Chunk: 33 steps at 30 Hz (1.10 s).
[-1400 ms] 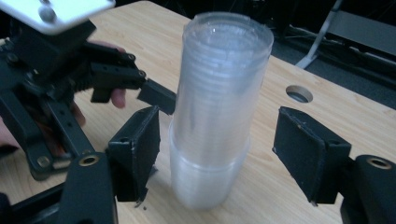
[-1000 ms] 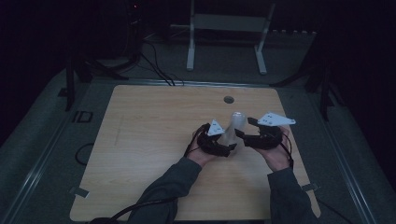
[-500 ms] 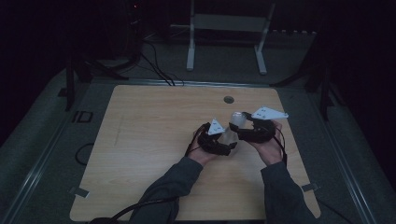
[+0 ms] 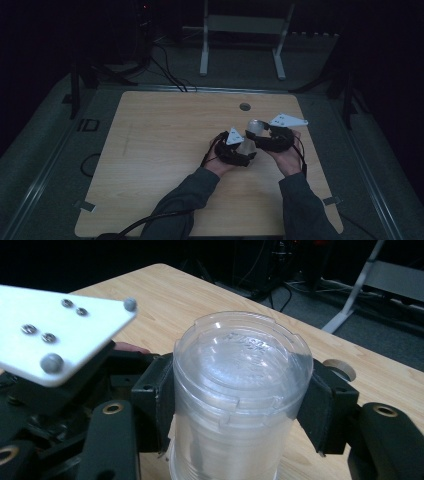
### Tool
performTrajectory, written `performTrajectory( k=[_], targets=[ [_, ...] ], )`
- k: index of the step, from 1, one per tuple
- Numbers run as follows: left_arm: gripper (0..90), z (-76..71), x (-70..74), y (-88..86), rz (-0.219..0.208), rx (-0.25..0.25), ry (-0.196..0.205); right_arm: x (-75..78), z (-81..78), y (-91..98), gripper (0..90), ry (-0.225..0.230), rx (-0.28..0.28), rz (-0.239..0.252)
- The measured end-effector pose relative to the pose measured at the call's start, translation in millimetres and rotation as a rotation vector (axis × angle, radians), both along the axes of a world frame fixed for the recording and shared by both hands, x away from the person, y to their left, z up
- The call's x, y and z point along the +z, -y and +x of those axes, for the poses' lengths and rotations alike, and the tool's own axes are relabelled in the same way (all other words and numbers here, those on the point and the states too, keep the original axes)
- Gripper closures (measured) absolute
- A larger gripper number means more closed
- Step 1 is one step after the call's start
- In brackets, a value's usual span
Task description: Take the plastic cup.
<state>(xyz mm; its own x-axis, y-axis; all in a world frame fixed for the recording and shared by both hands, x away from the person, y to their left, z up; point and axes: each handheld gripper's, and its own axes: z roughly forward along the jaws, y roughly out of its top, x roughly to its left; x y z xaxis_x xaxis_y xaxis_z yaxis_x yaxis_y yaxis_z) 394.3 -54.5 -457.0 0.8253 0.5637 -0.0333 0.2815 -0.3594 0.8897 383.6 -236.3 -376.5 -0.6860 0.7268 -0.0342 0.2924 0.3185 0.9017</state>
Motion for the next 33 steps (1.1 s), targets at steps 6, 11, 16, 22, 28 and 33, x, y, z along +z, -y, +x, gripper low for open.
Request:
performTrajectory(
  k=[6,11,16,22,28,33],
  targets=[
    [20.5,-0.3,-1.3,3.1,0.014,0.008,0.004,0.6,-0.4,0.0,38.9,-0.007,0.003,0.007],
    [20.7,-0.8,-1.5,3.2,0.013,0.012,0.006,1.4,-0.8,0.4,38.9,-0.001,0.003,0.011],
    [20.9,-0.5,-1.7,2.7,0.02,0.011,0.008,5.5,-1.8,0.8,39.1,0.015,0.005,0.017],
    [20.9,-0.5,-2.4,2.4,0.012,0.009,-0.001,15.2,-3.9,1.4,39.7,0.039,0.004,0.034],
    [20.9,-0.6,-3.1,2.4,0.005,0.009,-0.004,23.6,-4.9,3.8,40.3,0.046,-0.003,0.068],
    [20.8,-0.7,-3.4,2.4,0.002,0.009,-0.004,32.2,-7.0,5.7,40.4,0.061,-0.002,0.091]
  ],
)
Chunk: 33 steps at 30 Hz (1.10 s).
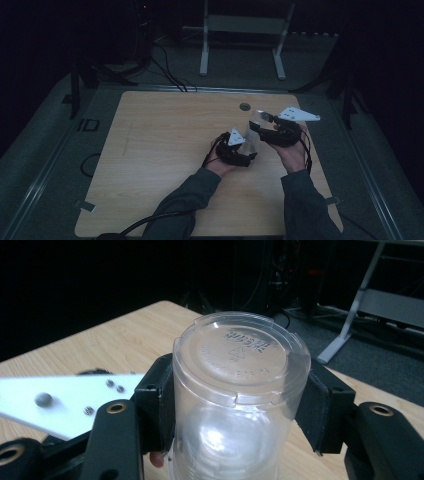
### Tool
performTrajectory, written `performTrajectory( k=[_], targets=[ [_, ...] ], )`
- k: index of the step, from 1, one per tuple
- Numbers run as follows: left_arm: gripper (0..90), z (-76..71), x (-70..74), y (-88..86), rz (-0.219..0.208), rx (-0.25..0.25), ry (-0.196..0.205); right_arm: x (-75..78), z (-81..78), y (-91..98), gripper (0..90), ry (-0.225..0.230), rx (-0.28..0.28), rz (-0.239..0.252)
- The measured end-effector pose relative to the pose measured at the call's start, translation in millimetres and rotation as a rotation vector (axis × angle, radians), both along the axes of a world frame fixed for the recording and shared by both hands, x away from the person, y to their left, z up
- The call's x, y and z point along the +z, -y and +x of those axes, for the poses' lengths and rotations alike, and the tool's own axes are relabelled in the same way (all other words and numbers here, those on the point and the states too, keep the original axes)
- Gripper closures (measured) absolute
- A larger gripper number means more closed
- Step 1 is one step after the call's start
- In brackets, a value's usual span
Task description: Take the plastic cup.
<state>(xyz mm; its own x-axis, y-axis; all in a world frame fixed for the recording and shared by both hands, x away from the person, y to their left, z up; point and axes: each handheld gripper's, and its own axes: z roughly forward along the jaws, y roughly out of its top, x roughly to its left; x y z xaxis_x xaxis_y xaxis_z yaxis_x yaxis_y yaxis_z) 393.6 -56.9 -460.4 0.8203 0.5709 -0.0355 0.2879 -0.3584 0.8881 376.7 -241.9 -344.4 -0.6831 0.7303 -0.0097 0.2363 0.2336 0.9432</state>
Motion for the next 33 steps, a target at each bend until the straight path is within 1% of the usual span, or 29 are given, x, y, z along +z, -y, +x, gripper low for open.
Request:
performTrajectory(
  k=[2,7,14,16,21,24,33],
  targets=[
    [20.7,0.2,0.1,-0.2,-0.002,-0.005,-0.007,6.4,-3.0,0.4,40.4,0.02,0.0,0.01],
    [20.6,-0.4,0.9,0.4,0.0,-0.008,-0.011,13.4,-6.2,1.7,40.4,0.037,-0.004,0.017],
    [19.2,-0.6,2.7,-0.9,-0.013,-0.013,-0.016,24.9,-11.5,7.4,40.6,0.059,-0.009,0.043],
    [19.0,-1.1,3.6,-1.3,-0.018,-0.012,-0.013,27.1,-12.7,9.0,40.6,0.064,-0.011,0.043],
    [18.8,-3.2,5.4,-2.8,-0.031,-0.009,-0.009,32.1,-17.4,14.7,40.8,0.075,-0.015,0.064],
    [18.8,-4.5,7.0,-4.4,-0.034,-0.008,-0.004,34.9,-20.4,18.2,40.9,0.078,-0.014,0.079],
    [18.9,-8.5,12.6,-10.0,-0.047,-0.013,0.006,41.0,-29.4,25.4,41.1,0.095,-0.015,0.099]
  ],
)
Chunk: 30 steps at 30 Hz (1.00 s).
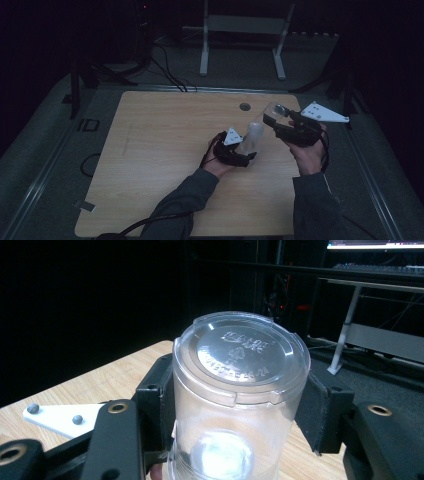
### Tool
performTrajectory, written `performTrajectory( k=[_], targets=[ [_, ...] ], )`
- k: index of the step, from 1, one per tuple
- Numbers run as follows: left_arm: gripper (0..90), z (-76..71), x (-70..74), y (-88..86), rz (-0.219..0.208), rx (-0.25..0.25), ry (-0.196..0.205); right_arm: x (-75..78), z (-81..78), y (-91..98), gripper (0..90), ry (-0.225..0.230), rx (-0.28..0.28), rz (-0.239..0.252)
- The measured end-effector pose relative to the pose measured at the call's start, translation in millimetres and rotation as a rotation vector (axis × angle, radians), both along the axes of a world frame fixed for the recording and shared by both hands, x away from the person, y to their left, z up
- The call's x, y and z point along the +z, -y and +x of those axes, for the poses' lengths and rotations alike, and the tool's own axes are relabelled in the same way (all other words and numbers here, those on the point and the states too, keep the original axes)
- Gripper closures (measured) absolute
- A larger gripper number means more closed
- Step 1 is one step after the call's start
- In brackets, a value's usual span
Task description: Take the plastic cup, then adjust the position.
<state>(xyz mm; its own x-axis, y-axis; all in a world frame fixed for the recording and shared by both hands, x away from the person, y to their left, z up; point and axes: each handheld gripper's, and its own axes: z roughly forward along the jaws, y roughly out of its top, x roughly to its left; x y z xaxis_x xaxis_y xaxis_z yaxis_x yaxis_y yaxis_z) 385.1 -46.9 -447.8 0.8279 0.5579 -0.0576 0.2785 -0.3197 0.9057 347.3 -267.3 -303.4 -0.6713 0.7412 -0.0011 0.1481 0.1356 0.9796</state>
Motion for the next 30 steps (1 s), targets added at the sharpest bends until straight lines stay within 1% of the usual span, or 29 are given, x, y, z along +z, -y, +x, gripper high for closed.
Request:
performTrajectory(
  k=[7,12,14,18,22,26,30],
  targets=[
    [19.2,-4.1,1.8,-2.6,0.005,-0.006,0.007,-0.1,-7.1,5.5,41.2,0.006,-0.01,-0.002],
    [19.3,-8.8,3.1,-4.0,-0.006,-0.008,0.014,-4.1,-12.9,11.4,41.3,0.005,-0.023,-0.004],
    [19.3,-8.8,3.1,-5.3,-0.005,-0.008,0.018,-5.6,-16.4,16.3,41.4,0.001,-0.026,0.004],
    [19.6,-8.8,0.9,-7.8,-0.013,0.001,0.01,-7.8,-19.3,20.5,41.4,-0.003,-0.034,0.004],
    [19.6,-11.5,-0.2,-9.1,-0.012,-0.002,0.011,-11.7,-20.5,22.3,41.6,-0.012,-0.039,0.007],
    [19.5,-15.3,0.3,-11.7,-0.02,-0.012,0.017,-15.0,-24.0,25.2,41.6,-0.013,-0.047,0.014],
    [19.4,-17.9,1.6,-14.0,-0.029,-0.012,0.02,-17.1,-26.4,27.7,41.6,-0.015,-0.051,0.019]
  ],
)
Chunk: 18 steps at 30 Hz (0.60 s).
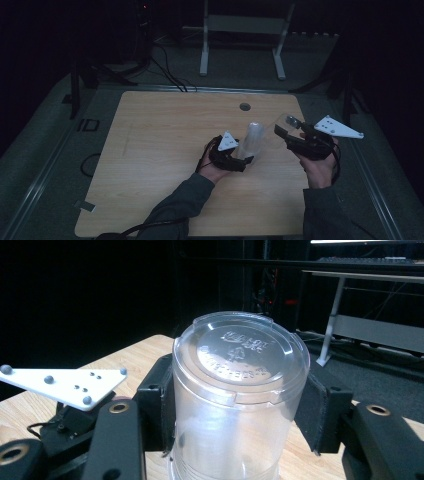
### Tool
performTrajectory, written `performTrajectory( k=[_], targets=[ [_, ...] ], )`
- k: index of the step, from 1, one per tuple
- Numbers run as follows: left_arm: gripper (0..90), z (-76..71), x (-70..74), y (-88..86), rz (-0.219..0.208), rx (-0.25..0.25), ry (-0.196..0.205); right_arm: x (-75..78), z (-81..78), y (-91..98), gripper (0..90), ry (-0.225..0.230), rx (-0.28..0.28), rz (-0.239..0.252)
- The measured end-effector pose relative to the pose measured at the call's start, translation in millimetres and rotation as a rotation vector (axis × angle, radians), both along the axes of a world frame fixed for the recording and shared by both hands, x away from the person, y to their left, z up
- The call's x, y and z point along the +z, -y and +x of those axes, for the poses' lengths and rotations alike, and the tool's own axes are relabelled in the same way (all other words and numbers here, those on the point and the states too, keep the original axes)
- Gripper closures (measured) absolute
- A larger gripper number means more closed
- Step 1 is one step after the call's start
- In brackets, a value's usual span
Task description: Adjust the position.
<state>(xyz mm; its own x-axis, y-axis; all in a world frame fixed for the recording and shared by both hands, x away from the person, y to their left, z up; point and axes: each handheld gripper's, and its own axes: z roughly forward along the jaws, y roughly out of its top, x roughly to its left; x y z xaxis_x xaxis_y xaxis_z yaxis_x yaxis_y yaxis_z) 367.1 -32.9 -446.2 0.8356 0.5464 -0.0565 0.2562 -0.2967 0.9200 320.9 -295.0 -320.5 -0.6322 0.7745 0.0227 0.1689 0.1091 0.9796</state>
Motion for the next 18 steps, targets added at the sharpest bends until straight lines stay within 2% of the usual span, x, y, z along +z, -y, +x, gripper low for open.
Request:
performTrajectory(
  k=[2,10,18],
  targets=[
    [19.4,-4.0,2.1,-3.6,-0.008,-0.004,0.007,-4.0,-2.0,3.2,41.8,-0.011,-0.003,0.024],
    [19.3,-13.3,8.7,-8.9,-0.018,-0.014,0.031,-17.1,-5.7,5.4,42.0,-0.038,-0.006,0.056],
    [19.0,-25.4,16.2,-12.1,-0.043,-0.039,0.06,-35.1,-10.5,7.9,42.1,-0.08,-0.004,0.111]
  ],
)
